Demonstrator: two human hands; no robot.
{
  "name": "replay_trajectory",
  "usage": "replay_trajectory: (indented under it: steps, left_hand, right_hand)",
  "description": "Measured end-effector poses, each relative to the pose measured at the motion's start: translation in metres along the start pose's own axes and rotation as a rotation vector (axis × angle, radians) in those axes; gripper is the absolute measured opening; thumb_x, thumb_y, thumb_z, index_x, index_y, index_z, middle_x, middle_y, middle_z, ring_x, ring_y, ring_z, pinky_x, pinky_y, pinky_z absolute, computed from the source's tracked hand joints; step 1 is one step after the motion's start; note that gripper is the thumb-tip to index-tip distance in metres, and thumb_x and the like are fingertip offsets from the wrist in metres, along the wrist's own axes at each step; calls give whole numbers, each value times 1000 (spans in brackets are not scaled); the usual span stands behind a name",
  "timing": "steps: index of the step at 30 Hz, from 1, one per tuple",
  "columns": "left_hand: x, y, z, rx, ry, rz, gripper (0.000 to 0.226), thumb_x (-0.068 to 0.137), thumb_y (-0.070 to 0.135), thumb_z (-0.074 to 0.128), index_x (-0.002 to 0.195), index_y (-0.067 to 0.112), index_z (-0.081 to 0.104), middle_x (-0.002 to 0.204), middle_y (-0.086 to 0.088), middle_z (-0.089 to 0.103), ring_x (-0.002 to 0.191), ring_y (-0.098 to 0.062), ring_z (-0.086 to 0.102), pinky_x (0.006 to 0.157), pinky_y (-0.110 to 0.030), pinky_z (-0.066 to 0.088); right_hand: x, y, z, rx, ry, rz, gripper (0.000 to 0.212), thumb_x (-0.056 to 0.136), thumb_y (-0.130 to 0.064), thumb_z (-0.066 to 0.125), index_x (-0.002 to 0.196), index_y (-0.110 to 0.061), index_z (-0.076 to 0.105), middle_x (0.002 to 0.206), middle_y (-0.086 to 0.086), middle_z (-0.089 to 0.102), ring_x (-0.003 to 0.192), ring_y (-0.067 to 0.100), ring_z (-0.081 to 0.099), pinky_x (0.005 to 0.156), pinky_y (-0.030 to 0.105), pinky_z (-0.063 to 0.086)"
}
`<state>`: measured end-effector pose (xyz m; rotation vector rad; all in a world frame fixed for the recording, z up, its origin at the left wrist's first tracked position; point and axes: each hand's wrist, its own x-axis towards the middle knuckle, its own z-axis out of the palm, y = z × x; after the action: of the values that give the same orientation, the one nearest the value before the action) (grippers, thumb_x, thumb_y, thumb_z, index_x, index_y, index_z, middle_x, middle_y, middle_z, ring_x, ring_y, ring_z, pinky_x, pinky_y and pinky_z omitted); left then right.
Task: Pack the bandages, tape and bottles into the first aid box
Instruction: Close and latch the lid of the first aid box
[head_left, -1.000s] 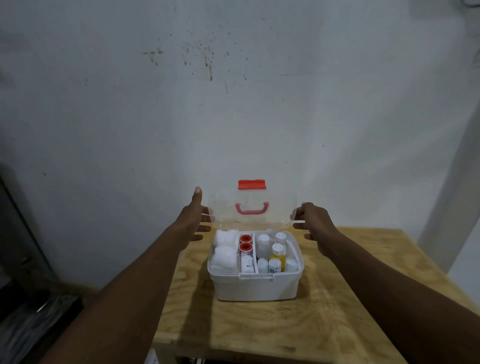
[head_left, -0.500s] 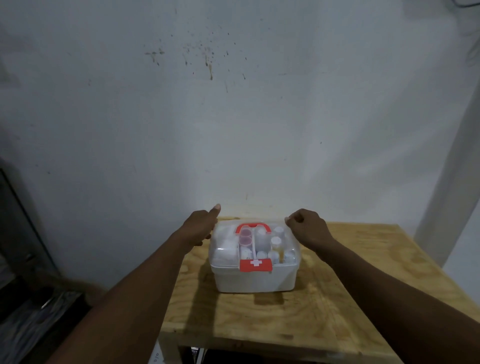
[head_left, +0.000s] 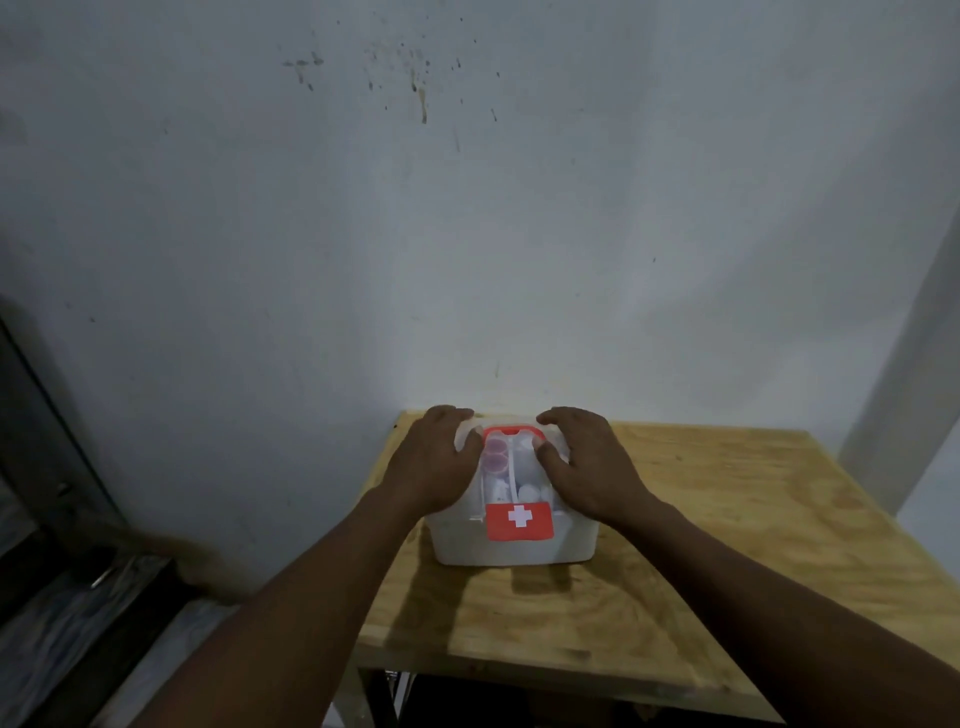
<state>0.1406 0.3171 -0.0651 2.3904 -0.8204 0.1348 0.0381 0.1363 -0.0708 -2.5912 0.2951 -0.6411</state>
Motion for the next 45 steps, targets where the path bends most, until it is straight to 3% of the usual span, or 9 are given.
replay_trajectory:
  steps: [8, 13, 15, 19, 21, 25, 35, 40, 45]
  left_hand:
    - [-2, 4, -5, 182, -34, 115, 71, 90, 58, 25, 145, 21, 50, 150, -1, 51, 137, -20, 47, 109, -35, 39]
    - [-14, 4, -4, 210, 105, 341, 68, 91, 59, 32, 122, 12, 70, 124, -5, 71, 113, -23, 66, 87, -23, 41]
    - [-18, 1, -1, 239, 76, 373, 67, 90, 63, 43, 129, 13, 64, 131, -5, 67, 119, -23, 62, 93, -24, 40]
    - [-23, -2, -5, 254, -15, 362, 104, 67, 93, 47, 139, 18, 51, 140, 0, 57, 125, -19, 54, 101, -23, 35]
    - [-21, -1, -8, 311, -38, 376, 113, 58, 95, 52, 142, 20, 46, 143, 2, 53, 128, -17, 50, 103, -24, 35]
    - [-21, 0, -8, 295, -49, 373, 111, 58, 86, 67, 143, 20, 44, 145, 1, 50, 129, -18, 49, 104, -27, 38]
    - [-20, 2, -4, 252, -94, 353, 111, 62, 79, 72, 148, 17, 38, 152, -1, 45, 137, -20, 43, 114, -33, 35]
    - [-19, 3, -3, 294, -97, 338, 110, 62, 82, 69, 148, 20, 37, 151, 1, 45, 135, -19, 44, 112, -34, 37]
    - [-12, 8, 0, 349, -151, 279, 120, 49, 94, 61, 144, 26, 34, 144, 3, 44, 128, -18, 45, 108, -39, 43]
  right_hand:
    - [2, 2, 4, -47, -8, -7, 63, 87, -59, 32, 133, -21, 54, 141, 0, 55, 129, 20, 46, 107, 39, 37]
    - [0, 3, 3, -18, 19, -7, 59, 88, -55, 36, 131, -20, 56, 138, 1, 57, 128, 19, 47, 106, 36, 37]
    - [0, 5, 4, -9, 21, -6, 57, 88, -53, 37, 130, -21, 56, 137, 0, 57, 128, 19, 46, 105, 36, 37]
    - [1, 5, 6, -5, 25, 2, 54, 89, -52, 39, 131, -23, 56, 138, -1, 56, 129, 18, 45, 104, 35, 37]
    - [2, 4, 5, -1, 24, 15, 57, 87, -53, 39, 131, -22, 56, 139, -1, 56, 129, 18, 45, 105, 37, 38]
    - [1, 1, 5, -13, 17, 27, 60, 86, -55, 37, 132, -22, 55, 140, -1, 55, 129, 19, 46, 106, 38, 38]
    - [1, 2, 8, -11, 36, 36, 58, 87, -56, 39, 130, -22, 56, 138, -1, 57, 127, 19, 48, 103, 37, 40]
    - [2, 3, 8, -28, 16, 37, 58, 87, -56, 37, 131, -22, 55, 139, -1, 55, 129, 18, 46, 104, 37, 39]
    - [7, 3, 5, -64, -58, 33, 62, 87, -58, 32, 135, -23, 50, 144, 0, 51, 131, 21, 44, 107, 42, 39]
